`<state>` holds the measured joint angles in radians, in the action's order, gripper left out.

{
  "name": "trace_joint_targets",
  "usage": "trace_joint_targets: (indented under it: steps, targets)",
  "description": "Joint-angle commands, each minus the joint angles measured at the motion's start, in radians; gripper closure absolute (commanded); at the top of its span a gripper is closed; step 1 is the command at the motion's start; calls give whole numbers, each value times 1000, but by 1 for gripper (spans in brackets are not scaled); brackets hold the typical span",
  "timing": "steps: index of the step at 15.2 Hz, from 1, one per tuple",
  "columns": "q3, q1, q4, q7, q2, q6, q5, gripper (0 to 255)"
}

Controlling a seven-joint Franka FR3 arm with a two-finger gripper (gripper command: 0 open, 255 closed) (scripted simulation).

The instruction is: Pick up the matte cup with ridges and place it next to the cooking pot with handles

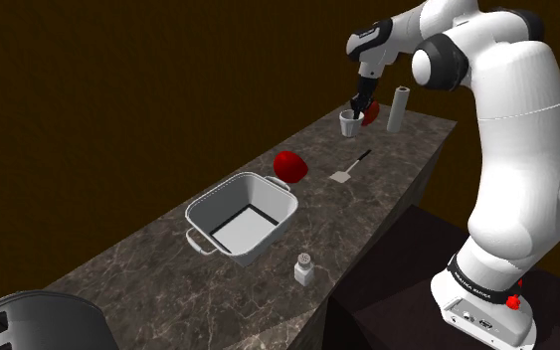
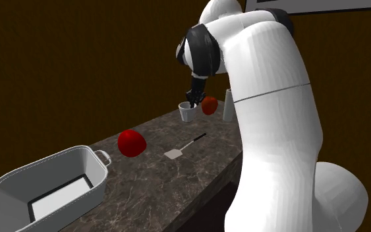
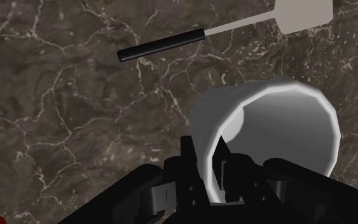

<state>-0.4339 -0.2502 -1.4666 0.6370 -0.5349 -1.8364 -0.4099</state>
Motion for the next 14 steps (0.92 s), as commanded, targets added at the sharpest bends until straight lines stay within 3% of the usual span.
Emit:
trace_joint_targets:
  steps: [1,14]
  targets:
    - [-2,-1,20,-8,6,24,5,255]
    - [-11,-15,158,-46,31,179,23,255]
